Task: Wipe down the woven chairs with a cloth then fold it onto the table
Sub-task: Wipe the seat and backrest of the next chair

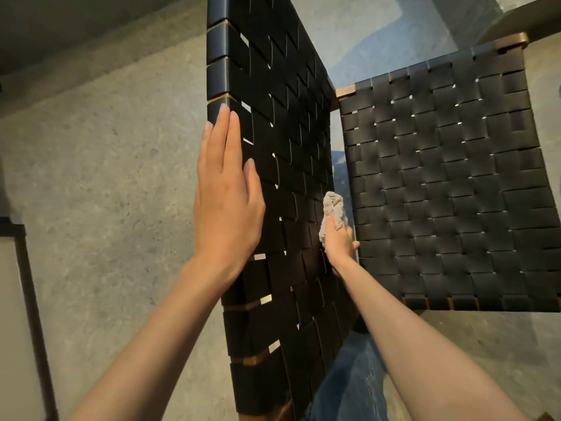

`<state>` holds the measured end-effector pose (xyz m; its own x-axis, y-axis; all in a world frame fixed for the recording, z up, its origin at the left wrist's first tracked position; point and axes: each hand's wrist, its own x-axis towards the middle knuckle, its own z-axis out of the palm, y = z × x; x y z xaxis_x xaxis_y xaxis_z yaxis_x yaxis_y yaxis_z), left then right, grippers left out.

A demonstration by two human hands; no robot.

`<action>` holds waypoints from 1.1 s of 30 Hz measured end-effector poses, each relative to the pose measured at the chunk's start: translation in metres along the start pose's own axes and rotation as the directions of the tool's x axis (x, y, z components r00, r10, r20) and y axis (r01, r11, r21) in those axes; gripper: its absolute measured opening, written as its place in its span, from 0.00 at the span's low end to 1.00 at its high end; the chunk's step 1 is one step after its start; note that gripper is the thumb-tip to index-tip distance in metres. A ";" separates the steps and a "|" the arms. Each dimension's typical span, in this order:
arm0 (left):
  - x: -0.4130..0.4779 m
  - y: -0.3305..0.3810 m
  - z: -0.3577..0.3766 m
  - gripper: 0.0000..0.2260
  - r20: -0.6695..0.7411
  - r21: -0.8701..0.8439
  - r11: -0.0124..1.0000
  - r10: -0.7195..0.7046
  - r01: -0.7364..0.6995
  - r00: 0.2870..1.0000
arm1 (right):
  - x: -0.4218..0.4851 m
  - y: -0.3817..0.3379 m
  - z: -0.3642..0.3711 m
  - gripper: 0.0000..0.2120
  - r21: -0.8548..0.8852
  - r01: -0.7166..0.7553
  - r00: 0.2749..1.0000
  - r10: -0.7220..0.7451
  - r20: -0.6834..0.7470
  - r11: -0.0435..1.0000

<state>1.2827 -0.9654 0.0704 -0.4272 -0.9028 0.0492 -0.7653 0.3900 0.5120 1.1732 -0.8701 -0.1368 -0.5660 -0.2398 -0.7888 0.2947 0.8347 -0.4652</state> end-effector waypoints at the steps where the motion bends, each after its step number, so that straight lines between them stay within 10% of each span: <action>1: 0.000 0.000 0.000 0.24 -0.006 -0.009 1.000 -0.002 0.002 1.000 | -0.011 -0.004 -0.001 0.28 0.041 0.020 0.999 -0.021 0.028 0.999; 9: 0.005 0.001 -0.013 0.21 -0.043 -0.274 0.959 -0.093 0.077 0.995 | -0.138 -0.083 -0.004 0.33 0.312 0.421 0.845 -0.493 0.207 0.852; 17: 0.033 0.007 -0.011 0.22 -0.023 -0.168 0.982 -0.097 0.091 0.995 | -0.124 -0.142 0.011 0.21 0.140 0.716 0.687 -0.726 0.035 0.684; 23: 0.056 0.007 -0.001 0.25 0.023 0.055 0.998 -0.032 0.030 0.999 | -0.035 -0.091 0.011 0.32 0.150 0.255 0.961 -0.268 0.074 0.955; 33: 0.059 -0.002 0.007 0.25 -0.043 0.051 0.999 -0.002 0.004 0.999 | 0.057 -0.057 0.008 0.29 -0.027 -0.015 0.997 0.016 0.072 1.000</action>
<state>1.2553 -1.0181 0.0660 -0.4046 -0.9105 0.0849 -0.7906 0.3949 0.4679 1.1302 -0.9355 -0.1585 -0.5039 -0.2612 -0.8233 0.2823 0.8510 -0.4428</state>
